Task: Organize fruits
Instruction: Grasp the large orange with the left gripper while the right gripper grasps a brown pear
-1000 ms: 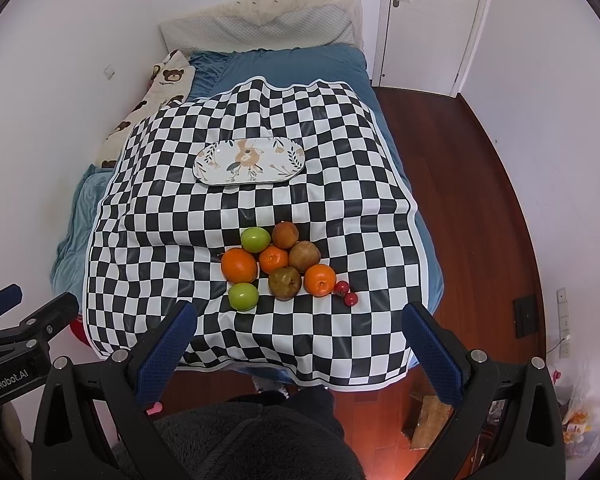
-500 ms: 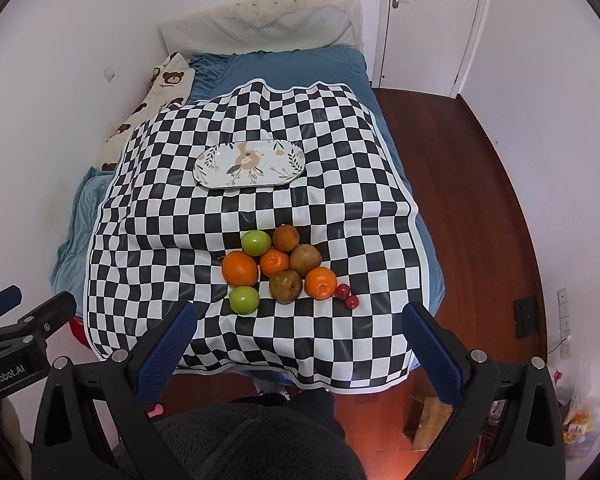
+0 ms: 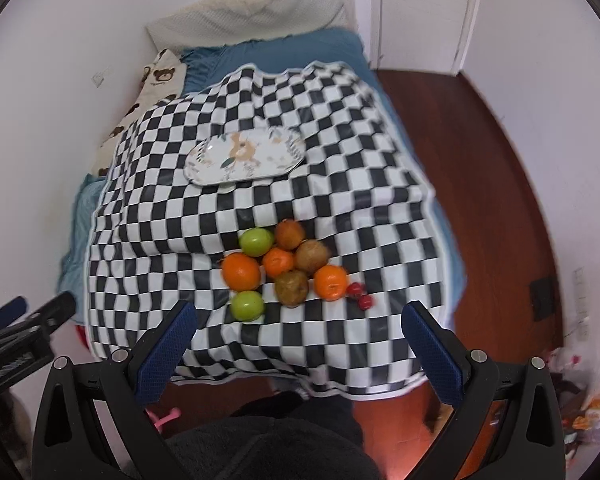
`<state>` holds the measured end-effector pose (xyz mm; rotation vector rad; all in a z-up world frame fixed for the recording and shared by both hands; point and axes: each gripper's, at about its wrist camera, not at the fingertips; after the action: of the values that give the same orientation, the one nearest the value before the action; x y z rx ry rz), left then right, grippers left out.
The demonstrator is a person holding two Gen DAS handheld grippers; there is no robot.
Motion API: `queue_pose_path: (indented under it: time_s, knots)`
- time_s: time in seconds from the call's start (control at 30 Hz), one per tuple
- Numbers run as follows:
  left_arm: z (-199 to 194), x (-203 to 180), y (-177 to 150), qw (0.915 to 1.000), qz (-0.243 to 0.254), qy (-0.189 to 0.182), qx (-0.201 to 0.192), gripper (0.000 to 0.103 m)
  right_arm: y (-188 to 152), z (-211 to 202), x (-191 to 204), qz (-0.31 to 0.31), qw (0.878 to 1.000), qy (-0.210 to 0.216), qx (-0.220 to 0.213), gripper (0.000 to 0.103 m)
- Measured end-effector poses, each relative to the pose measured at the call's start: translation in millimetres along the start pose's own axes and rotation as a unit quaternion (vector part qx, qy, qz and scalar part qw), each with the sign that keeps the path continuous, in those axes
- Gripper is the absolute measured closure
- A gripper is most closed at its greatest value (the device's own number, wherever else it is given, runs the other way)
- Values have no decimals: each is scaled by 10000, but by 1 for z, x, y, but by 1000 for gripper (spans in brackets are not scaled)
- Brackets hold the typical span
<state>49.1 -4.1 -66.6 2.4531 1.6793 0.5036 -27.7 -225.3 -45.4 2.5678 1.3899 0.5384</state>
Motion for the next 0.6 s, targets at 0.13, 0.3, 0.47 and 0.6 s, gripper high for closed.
queue_pose_path:
  time_s: [0.13, 0.3, 0.47, 0.6]
  knots:
    - [52, -5, 10, 9992, 88, 55, 392, 0, 6, 57, -4, 134, 9993, 49, 333, 0]
    - [122, -17, 17, 9941, 144, -176, 1061, 0, 13, 136, -18, 368, 9966, 77, 728, 0]
    - [190, -30, 24, 9817, 26, -788, 1735, 0, 17, 202, -36, 770, 9882, 295, 1295, 0]
    - [235, -40, 38, 9714, -130, -1300, 1981, 0, 17, 243, -44, 977, 9819, 430, 1566, 3]
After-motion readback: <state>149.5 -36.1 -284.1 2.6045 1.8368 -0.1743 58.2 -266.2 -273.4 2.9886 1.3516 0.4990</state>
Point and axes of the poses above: each gripper's, at about its wrist camera, not at the fingertips, and z roughly the way its jaws point, x to its left, y to its top, and after that the axes turned 13 degrees about z, right-handed
